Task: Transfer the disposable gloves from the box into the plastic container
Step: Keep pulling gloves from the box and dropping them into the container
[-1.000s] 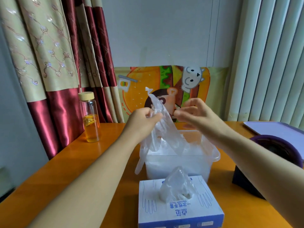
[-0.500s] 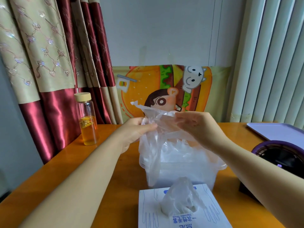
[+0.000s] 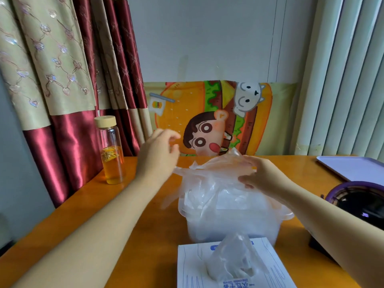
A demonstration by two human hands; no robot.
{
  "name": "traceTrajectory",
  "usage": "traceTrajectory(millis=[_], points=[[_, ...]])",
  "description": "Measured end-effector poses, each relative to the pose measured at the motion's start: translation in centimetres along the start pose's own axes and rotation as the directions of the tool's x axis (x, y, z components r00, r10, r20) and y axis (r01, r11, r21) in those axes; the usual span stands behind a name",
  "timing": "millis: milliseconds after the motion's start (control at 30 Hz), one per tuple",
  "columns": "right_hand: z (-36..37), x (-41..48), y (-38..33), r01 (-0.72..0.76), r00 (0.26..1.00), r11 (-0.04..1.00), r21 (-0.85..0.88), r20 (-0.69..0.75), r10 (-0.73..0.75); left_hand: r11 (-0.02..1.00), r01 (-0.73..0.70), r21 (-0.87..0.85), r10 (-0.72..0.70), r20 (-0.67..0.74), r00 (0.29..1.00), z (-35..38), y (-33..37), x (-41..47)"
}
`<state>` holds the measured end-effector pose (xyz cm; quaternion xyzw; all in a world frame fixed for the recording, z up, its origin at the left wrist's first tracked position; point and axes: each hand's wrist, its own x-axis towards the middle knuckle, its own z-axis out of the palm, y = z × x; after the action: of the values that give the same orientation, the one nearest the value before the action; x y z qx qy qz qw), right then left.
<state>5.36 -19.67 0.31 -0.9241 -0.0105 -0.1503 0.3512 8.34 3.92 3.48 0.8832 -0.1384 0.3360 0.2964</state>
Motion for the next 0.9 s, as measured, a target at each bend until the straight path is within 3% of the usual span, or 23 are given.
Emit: traceTrajectory(millis=[33, 100, 167, 233, 333, 433, 500, 533, 600, 667, 733, 900], points=[[0.2, 0.1, 0.4, -0.013, 1.000, 0.999, -0.029, -0.004, 0.013, 0.990, -0.139, -0.011, 0.140, 0.030, 0.990, 0.3, 1.4, -0.3], [0.4, 0.2, 1.0, -0.024, 1.000, 0.992, -0.125, -0.010, 0.022, 0.959, -0.283, -0.008, 0.274, 0.279, 0.920, 1.3, 3.7, -1.2], [0.1, 0.0, 1.3, -0.035, 0.999, 0.971, -0.235, 0.011, 0.039, 0.962, -0.259, 0.081, 0.152, 0.632, 0.760, 2.9, 4.6, -1.5], [-0.1, -0.4, 1.5, -0.032, 0.996, 0.948, -0.318, 0.064, 0.055, 0.917, -0.312, 0.247, -0.030, 0.824, 0.566, 4.4, 4.7, -1.4], [-0.7, -1.4, 1.3, 0.005, 0.992, 0.841, -0.541, 0.110, 0.065, 0.880, -0.362, 0.307, -0.114, 0.876, 0.468, 6.1, 4.7, -1.3], [-1.3, -1.5, 0.8, 0.106, 0.989, 0.686, -0.719, 0.007, -0.146, 0.862, -0.391, 0.322, -0.159, 0.905, 0.394, 6.9, 5.0, -1.3], [-1.1, -0.9, 0.3, 0.231, 0.963, 0.742, -0.629, 0.040, -0.266, 0.854, -0.406, 0.324, -0.177, 0.916, 0.360, 7.4, 5.3, -1.2], [-0.9, -0.6, 0.0, 0.277, 0.959, 0.793, -0.542, 0.112, -0.259, 0.854, -0.406, 0.326, -0.183, 0.918, 0.351, 7.5, 5.4, -1.2], [0.3, 0.3, 0.3, 0.300, 0.926, 0.829, -0.472, 0.352, -0.135, 0.850, -0.409, 0.333, -0.198, 0.920, 0.339, 8.0, 5.5, -1.2], [1.7, 1.4, 1.6, 0.284, 0.845, 0.808, -0.516, 0.533, 0.043, 0.847, -0.418, 0.329, -0.202, 0.925, 0.321, 8.4, 5.2, -1.5], [2.7, 2.3, 3.1, 0.260, 0.781, 0.778, -0.572, 0.598, 0.179, 0.851, -0.426, 0.308, -0.190, 0.936, 0.298, 8.9, 4.8, -1.6], [3.7, 2.7, 4.2, 0.250, 0.724, 0.742, -0.621, 0.629, 0.283, 0.858, -0.385, 0.339, -0.271, 0.937, 0.223, 10.3, 3.5, -2.3]])
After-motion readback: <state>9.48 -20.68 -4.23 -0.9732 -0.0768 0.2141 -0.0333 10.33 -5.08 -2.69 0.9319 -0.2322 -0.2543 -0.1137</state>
